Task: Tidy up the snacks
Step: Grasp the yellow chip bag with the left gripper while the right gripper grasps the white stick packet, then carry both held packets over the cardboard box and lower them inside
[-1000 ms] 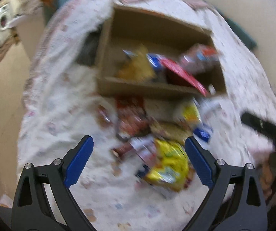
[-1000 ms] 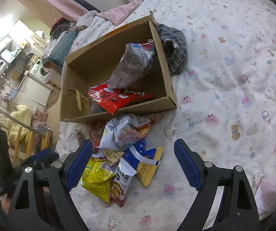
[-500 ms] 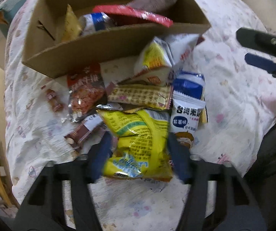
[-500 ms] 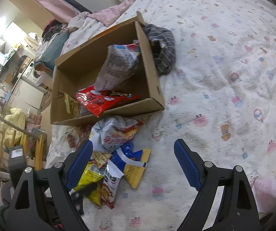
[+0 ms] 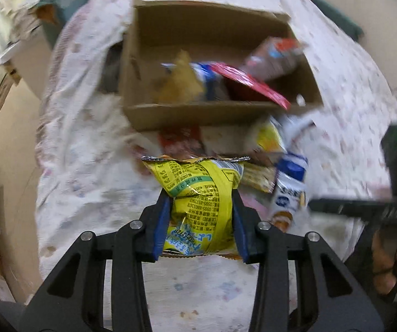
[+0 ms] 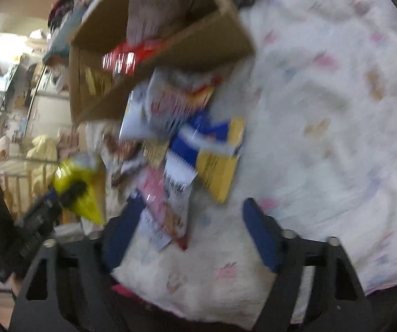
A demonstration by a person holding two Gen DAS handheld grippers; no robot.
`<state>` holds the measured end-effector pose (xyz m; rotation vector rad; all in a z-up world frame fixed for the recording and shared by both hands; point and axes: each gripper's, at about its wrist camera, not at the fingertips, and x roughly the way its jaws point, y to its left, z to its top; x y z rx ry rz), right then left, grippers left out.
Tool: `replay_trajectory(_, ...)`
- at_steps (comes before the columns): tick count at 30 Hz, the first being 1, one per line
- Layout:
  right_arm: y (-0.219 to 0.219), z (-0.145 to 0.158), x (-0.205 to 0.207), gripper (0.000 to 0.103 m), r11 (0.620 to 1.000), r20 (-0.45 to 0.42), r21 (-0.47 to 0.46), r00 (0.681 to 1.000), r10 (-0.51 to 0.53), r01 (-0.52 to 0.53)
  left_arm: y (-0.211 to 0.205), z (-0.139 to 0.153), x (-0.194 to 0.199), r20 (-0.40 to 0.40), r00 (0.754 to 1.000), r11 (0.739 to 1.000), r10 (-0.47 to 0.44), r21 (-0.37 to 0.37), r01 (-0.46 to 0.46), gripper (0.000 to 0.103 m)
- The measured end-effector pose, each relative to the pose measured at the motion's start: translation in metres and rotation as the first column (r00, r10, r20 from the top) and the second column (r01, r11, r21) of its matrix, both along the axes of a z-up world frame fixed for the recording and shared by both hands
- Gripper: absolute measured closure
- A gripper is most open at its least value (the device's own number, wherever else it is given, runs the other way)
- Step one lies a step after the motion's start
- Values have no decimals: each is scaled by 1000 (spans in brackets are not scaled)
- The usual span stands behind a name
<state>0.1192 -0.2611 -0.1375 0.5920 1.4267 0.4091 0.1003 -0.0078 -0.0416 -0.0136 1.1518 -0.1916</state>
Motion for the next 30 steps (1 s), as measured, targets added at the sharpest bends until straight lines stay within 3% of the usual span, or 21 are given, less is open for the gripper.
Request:
replay_trajectory(4,21,-11,1,43,1000,-34,6,999,25,-25,16,0,6,-2,999,998,53,-23,-53,67)
replay_trajectory(12,46,-24,15,46,995,-41,-84,997,59,-62,31,-7,5,-8,995,995,97,-27,-97,67)
replay_trajectory(14,47,-22,15,53,993,-24,-99,997,68,-70,34,-9,6,-18,994,994,109,-29,-109,67)
replay_trajectory(16,49,-16,14,74,990,-3,-110,996,85,-85,35,-11,6,-25,993,992,118,-35,-119,67)
replay_trajectory(19,51,-3,9,83,990,51,-99,993,107,-102,33,-9,6,-17,992,992,121,-36,-122,67)
replay_trajectory(30,31,28,-10,85,994,173,-33,979,110,-106,20,-6,7,33,992,992,122,-15,-122,67)
